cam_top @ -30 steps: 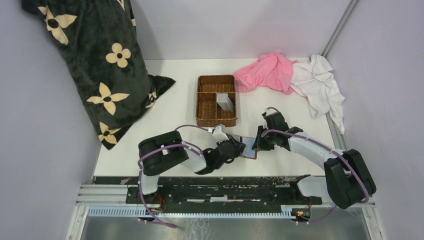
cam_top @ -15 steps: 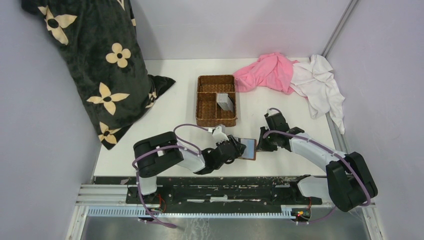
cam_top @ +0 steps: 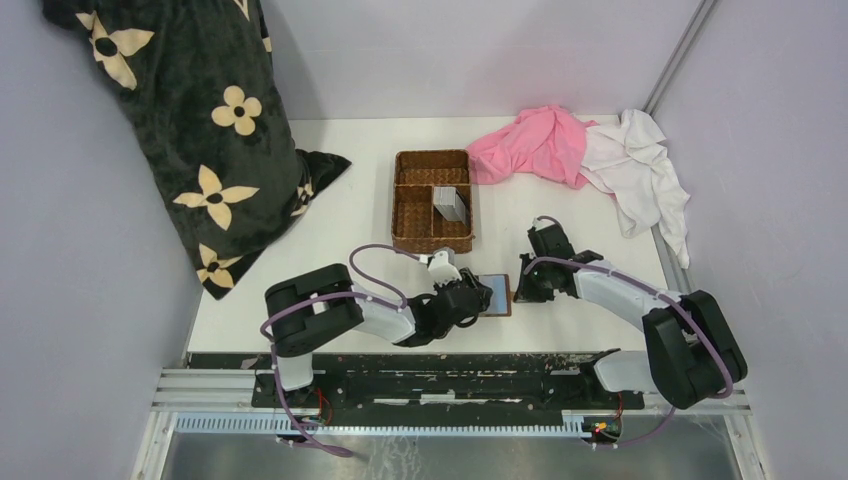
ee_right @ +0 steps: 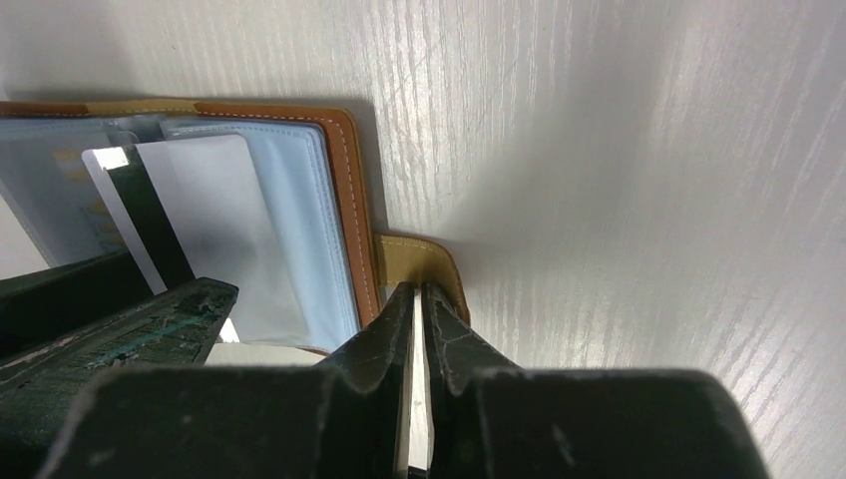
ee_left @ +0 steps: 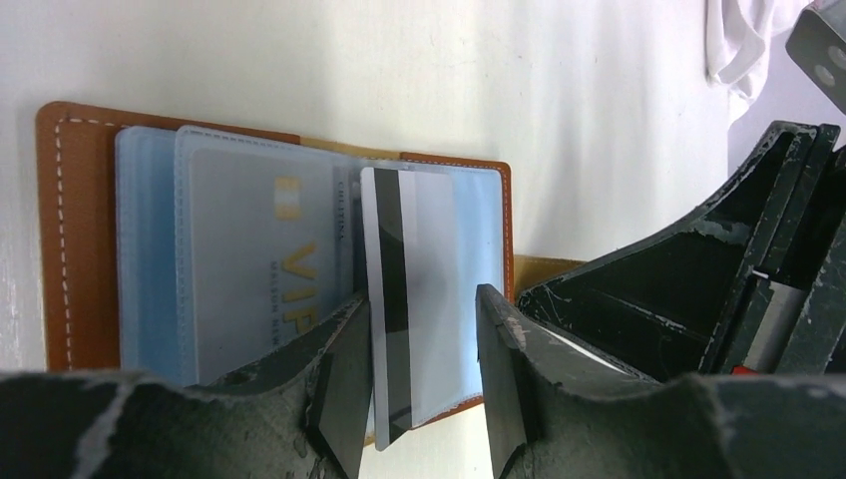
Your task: Put the credit cards into the card holder
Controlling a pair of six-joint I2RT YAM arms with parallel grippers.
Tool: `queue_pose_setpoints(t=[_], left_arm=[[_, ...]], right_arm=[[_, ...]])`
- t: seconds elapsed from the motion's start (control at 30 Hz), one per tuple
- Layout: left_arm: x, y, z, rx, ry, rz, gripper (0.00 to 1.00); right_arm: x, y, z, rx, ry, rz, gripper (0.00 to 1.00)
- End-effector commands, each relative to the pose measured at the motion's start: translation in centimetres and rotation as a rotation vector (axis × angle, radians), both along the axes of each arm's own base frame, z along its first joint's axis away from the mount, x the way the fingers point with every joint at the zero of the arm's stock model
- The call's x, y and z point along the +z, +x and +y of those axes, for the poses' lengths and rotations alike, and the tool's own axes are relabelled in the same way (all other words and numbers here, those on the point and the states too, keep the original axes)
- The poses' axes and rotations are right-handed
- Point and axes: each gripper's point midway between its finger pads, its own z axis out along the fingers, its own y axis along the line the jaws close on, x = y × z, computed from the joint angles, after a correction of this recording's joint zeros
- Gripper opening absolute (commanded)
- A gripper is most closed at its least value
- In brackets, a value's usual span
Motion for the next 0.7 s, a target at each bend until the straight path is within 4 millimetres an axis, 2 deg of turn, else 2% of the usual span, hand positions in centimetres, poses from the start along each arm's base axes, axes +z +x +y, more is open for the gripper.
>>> queue_pose_setpoints(t=[0.0,0.17,0.33,0.67], left_arm=[[-10.2,-3.2,9.5,-0.025,0.515,0.156,0.52],[-11.5,-3.8,10.4,-0.048,0.609,0.184,0.54],[-12.7,-4.4,10.6,-0.089,0.685,0.200,0.54],[-13.6,-5.6,10.6,-0.176,0.796,0.206,0.53]], right_arm=[[0.5,1.6,0.5,0.004,0.002,-0.047,0.10],[0.8,1.9,0.6,0.018,-0.005,-0.052,0.10],[0.7,2.1,0.7,0.025,-0.009,-0.045,0.10],[0.6,2.9,0.7,0.036,-0.031,-0.045,0.10]])
